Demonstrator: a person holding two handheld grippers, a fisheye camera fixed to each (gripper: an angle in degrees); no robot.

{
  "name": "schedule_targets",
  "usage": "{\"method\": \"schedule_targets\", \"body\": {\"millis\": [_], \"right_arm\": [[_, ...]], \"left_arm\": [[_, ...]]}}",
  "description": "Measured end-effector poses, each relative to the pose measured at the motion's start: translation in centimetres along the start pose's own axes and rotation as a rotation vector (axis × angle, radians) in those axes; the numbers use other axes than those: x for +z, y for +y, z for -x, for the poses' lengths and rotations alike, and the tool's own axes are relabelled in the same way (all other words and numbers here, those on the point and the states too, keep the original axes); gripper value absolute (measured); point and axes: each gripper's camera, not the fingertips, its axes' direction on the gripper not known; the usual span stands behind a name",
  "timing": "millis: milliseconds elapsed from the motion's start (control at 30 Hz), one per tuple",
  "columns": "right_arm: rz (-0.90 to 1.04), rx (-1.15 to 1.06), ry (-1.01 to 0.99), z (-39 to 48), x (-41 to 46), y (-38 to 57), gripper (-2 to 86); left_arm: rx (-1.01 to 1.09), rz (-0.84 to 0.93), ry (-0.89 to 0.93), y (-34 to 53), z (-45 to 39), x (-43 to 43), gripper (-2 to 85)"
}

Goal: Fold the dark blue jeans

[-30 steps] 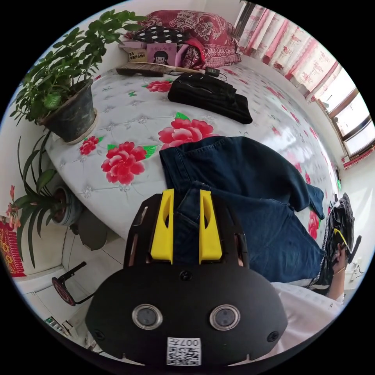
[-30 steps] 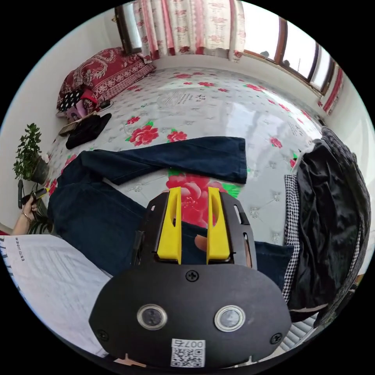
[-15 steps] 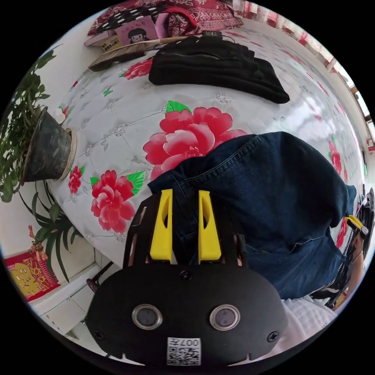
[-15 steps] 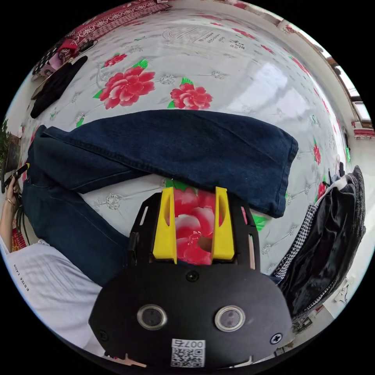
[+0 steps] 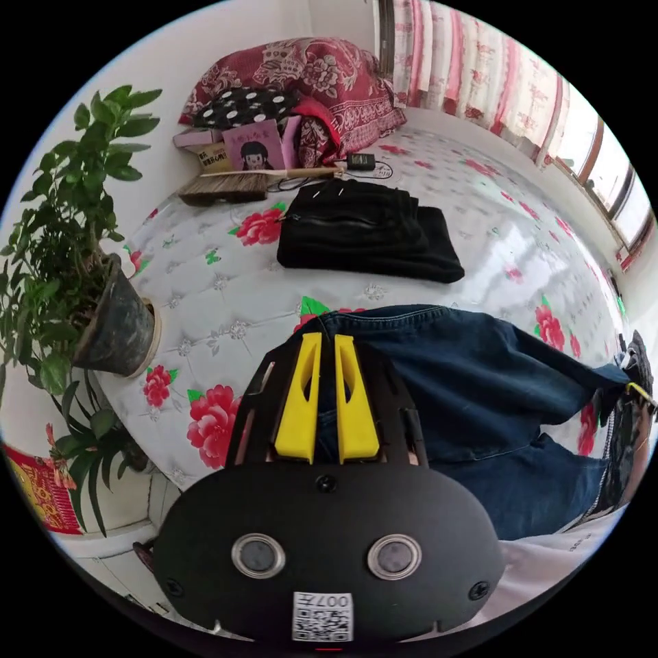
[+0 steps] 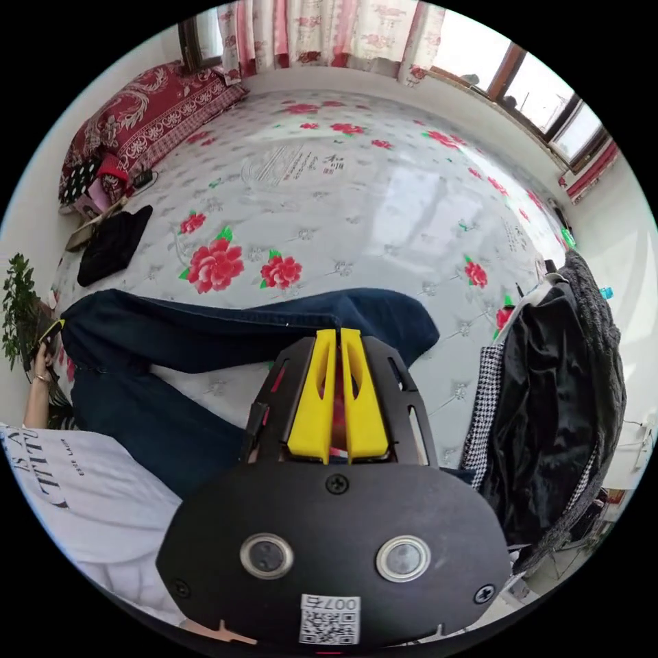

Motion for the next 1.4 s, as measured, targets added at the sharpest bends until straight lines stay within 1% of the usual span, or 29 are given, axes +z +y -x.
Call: {"method": "schedule_targets", "body": {"millis": [100,133,200,233,267,300,333,433,467,533,633,700,733,800,833,933,1000,1067,1133,1200,1267,1333,1367,1400], "right_arm": [[-0.048,-0.01,0.062,-1.1,-7.8,-2.5,0.2],[-0.036,-0.017,0.08,-1.3,-8.4,-3.6,0.4],[0.043,0.021,0.143,-2.9,-6.8,-8.8,1.2],[0.054,0.042,0.154,-3.3,-5.8,-10.1,1.5],[0.075,0.06,0.161,-3.7,-3.5,-12.0,2.1],[0.09,0.064,0.138,-3.7,-1.8,-13.1,2.5],[0.093,0.071,0.122,-3.6,-1.2,-13.4,2.7],[0.001,0.104,0.082,-1.6,-0.5,-12.3,3.1],[-0.047,0.087,0.064,-0.1,-0.1,-11.2,3.2],[-0.05,0.046,0.09,2.5,1.3,-9.8,3.5],[-0.002,-0.035,0.15,6.7,3.8,-8.1,3.7],[0.052,-0.095,0.1,9.0,5.0,-7.5,4.1],[0.065,-0.11,0.083,9.5,5.2,-7.3,4.3],[0.114,-0.154,0.066,10.9,6.0,-6.7,4.7],[0.128,-0.159,0.073,11.1,6.3,-6.6,4.8],[0.178,-0.16,0.121,11.0,7.5,-5.7,5.2],[0.208,-0.11,0.108,9.5,8.0,-5.5,5.7],[0.208,-0.061,0.092,8.2,7.9,-5.6,6.2],[0.201,-0.024,0.087,6.9,7.6,-5.8,6.8],[0.205,-0.018,0.08,5.9,7.6,-5.9,7.2],[0.216,-0.035,0.066,5.6,8.1,-5.9,7.1],[0.257,-0.069,0.078,5.7,9.3,-5.8,6.6],[0.298,-0.098,0.09,5.8,10.5,-5.7,6.0],[0.276,-0.14,0.048,5.7,10.2,-5.6,5.0]], "left_arm": [[0.035,-0.03,0.017,-1.5,-1.8,1.6,3.6],[0.025,-0.014,0.048,-2.3,-2.5,3.5,3.9],[-0.026,0.055,0.077,-3.5,-3.6,6.9,4.4],[-0.086,0.109,0.054,-4.3,-4.0,8.4,3.7],[-0.124,0.12,0.017,-4.6,-4.0,8.6,3.4],[-0.15,0.093,-0.047,-5.2,-4.2,8.0,1.4],[-0.123,0.034,-0.066,-5.6,-4.5,6.9,0.2],[-0.022,-0.08,-0.082,-6.5,-5.6,5.3,0.0],[0.001,-0.075,-0.073,-7.0,-6.0,5.6,0.3],[0.095,-0.038,-0.034,-9.1,-8.1,7.8,3.2],[0.148,-0.027,-0.015,-12.1,-11.0,10.9,5.7],[0.147,-0.013,0.012,-13.9,-12.6,12.9,6.1],[0.143,0.031,0.008,-14.7,-13.6,14.7,6.2],[0.162,0.082,-0.057,-15.3,-14.8,17.3,6.2],[0.186,0.019,-0.104,-15.3,-15.3,17.4,5.7],[0.216,-0.008,-0.149,-16.3,-15.5,18.3,5.0],[0.243,-0.02,-0.182,-17.4,-15.2,19.2,4.8],[0.218,-0.009,-0.189,-19.1,-14.1,20.0,4.7],[0.135,0.037,-0.102,-21.4,-12.1,20.4,4.7],[0.064,0.046,-0.022,-21.6,-11.1,20.1,4.7],[0.054,-0.016,0.02,-20.1,-11.5,18.9,4.2],[0.098,-0.107,0.023,-16.7,-12.8,17.0,2.0],[0.11,-0.124,0.048,-15.8,-13.0,16.6,1.5],[0.133,-0.159,0.084,-14.3,-13.4,15.6,0.5]]}}
